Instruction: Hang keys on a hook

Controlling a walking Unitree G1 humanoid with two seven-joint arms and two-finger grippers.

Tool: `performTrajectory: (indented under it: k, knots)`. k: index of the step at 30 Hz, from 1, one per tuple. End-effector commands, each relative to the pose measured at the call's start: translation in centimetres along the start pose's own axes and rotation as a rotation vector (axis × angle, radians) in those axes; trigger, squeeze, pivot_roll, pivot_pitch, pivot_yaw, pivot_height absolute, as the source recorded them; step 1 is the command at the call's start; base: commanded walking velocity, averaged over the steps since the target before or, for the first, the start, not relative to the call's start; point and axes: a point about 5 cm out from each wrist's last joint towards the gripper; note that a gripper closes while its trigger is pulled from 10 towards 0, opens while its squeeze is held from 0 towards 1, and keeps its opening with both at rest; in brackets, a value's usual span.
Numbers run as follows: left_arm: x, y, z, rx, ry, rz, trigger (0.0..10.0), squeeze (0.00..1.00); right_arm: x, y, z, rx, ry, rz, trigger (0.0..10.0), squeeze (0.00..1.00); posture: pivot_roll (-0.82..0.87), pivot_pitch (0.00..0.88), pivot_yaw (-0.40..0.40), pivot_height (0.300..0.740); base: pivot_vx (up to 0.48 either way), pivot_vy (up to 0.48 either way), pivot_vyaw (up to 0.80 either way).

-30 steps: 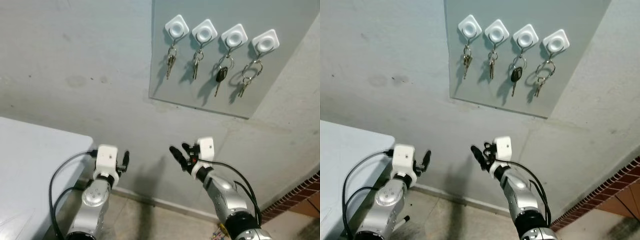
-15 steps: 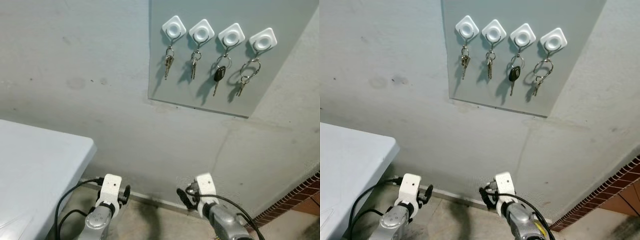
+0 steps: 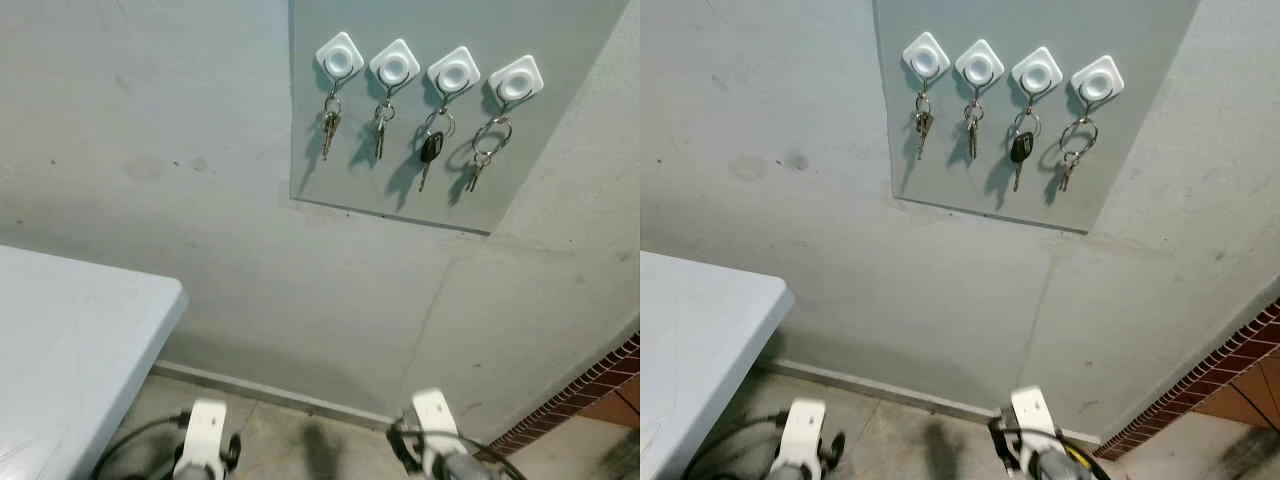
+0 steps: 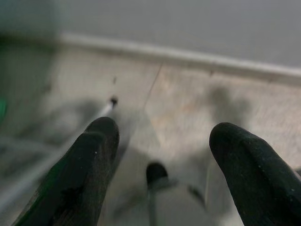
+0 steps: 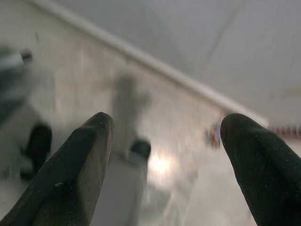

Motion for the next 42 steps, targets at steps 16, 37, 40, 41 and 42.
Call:
performTrajectory:
  k: [16,37,40,41,42]
  knots:
    - [-0.7,1.4,0.1,0.057,0.03,0.084,10.0,0.0,-1.8,0.0,0.3,-0.033,0.066,-0.044,10.0,0.0,-0.05,0.0,-0.018,0.74,0.0,0.0,0.0]
    - [-0.3,0.5,0.0,0.037,0.033,0.077,10.0,0.0,-2.0,0.1,0.3,-0.038,0.102,-0.02,10.0,0.0,-0.03,0.0,-0.04,0.74,0.0,0.0,-0.33]
    - [-0.4,0.6,0.0,0.039,0.035,0.078,10.0,0.0,-2.1,0.0,0.3,-0.039,0.106,-0.017,10.0,0.0,-0.02,0.0,-0.042,0.74,0.0,0.0,-0.56]
    - [-0.4,0.7,0.0,0.041,0.035,0.077,10.0,0.0,-2.1,0.0,0.4,-0.04,0.108,-0.012,10.0,0.0,-0.02,0.0,-0.042,0.74,0.0,0.0,-0.54]
    - [-0.4,0.7,0.0,0.041,0.035,0.076,10.0,0.0,-2.1,0.0,0.4,-0.04,0.108,-0.01,10.0,0.0,-0.02,0.0,-0.042,0.74,0.0,0.0,-0.54]
Point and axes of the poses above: a point about 5 cm out from each wrist's last joint towards the gripper, its own z axis pointing back from the gripper into the wrist, its own x axis along the axis of the wrist's last joint, y = z × x, and after that the axes turned 9 degrees about -z, right-handed
